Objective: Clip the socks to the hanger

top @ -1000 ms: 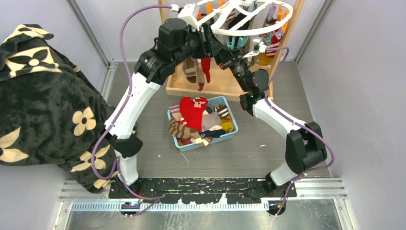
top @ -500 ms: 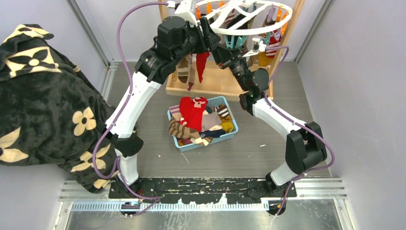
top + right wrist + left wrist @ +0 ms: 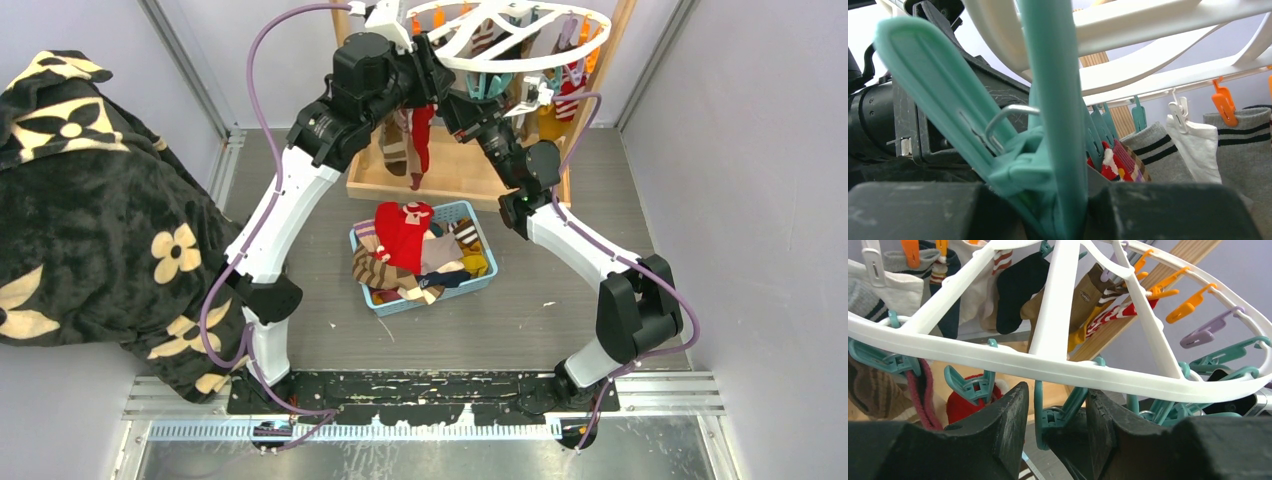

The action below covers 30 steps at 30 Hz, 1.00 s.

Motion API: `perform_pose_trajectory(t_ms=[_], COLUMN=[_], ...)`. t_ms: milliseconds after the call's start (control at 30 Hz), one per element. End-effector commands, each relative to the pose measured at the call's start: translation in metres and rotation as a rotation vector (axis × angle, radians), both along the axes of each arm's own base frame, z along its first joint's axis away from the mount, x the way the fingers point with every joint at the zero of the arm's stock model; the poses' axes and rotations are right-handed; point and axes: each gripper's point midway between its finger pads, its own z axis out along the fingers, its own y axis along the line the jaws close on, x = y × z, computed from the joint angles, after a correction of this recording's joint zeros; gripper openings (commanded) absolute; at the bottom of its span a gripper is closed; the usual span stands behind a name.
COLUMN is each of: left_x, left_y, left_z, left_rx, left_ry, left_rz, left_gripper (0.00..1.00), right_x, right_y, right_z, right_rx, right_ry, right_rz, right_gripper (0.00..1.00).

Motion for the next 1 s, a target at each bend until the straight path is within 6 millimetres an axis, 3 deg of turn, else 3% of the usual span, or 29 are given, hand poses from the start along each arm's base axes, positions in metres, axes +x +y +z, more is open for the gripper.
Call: perform_pose_trajectory(t_ms=[0, 67, 167, 300, 467, 633, 967], left_x=[0.002, 0.002, 0.003, 0.005, 0.006, 0.005, 0.002], left_y=[0.011, 0.010, 0.010, 0.014, 0.019, 0.020, 0.026], left_z=[0.038, 0.038, 0.039, 0.038, 0.036, 0.034, 0.034], left_rx=[-0.055, -0.055, -0.056, -0.049, -0.042, -0.034, -0.032], left_ry=[-0.104, -0.110, -0.116, -0.121, -0.120, -0.117, -0.120], left_rz=[0.031, 0.028, 0.029, 0.050, 0.066, 0.069, 0.077], left_gripper=[0.46, 0.43, 0.30, 0.15, 0.11, 0.10, 0.09], right_x=[-0.037, -0.037, -0.038, -0.038, -0.042, -0.054, -0.093], right_y=[0.008, 0.008, 0.009, 0.006, -0.005, -0.017, -0.043], right_z=[0.043, 0.042, 0.042, 0.040, 0.039, 0.029, -0.060], right_rx=[0.005, 0.004, -0.002, -0.007, -0.019, -0.070, -0.307], right_ry=[-0.136, -0.137, -0.135, -0.129, -0.131, -0.101, 0.139], right_rz=[0.074, 0.075, 0.079, 0.061, 0.002, -0.040, -0.079], right_gripper=[0.19, 0.20, 0.27, 0.48, 0.60, 0.66, 0.67])
